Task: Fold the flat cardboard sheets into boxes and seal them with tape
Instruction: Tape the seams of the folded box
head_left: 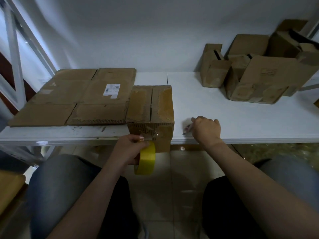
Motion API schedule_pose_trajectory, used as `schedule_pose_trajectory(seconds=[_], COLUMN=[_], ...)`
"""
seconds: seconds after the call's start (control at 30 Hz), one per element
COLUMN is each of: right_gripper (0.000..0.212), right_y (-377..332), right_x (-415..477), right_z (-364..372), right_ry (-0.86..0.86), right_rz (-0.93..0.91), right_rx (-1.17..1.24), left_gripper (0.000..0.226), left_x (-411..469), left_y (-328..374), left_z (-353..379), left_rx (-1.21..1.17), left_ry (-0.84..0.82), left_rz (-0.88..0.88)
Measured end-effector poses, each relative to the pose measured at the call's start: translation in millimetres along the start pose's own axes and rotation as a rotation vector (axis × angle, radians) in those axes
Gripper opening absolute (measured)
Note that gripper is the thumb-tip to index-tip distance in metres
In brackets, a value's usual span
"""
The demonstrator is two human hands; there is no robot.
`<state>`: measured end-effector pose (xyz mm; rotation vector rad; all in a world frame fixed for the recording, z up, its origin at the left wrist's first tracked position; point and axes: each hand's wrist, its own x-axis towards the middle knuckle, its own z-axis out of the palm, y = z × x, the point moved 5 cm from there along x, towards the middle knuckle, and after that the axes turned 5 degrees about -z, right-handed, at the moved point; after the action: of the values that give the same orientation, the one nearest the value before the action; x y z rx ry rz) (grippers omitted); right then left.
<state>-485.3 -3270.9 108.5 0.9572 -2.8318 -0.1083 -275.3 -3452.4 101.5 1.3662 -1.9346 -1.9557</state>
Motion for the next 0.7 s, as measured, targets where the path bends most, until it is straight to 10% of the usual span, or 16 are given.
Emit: schedule_pose_trajectory(seconds=[0.23,0.7], right_gripper=[0.043,0.066], right_y=[-51,-110], right_x=[0,13], right_z=[-81,-45], right_ry=[0.418,0.382], right_rz=[-0.386,-0.607], right_rx=[0.537,0.016], left_gripper=[0.031,0.023], left_x=[-7,0], left_y=[-3,-14], left_z=[-8,-16], left_rx=[-0.039,-0.043], left_ry=[-0.026,-0.037], left_rz=[0.006,-0.009])
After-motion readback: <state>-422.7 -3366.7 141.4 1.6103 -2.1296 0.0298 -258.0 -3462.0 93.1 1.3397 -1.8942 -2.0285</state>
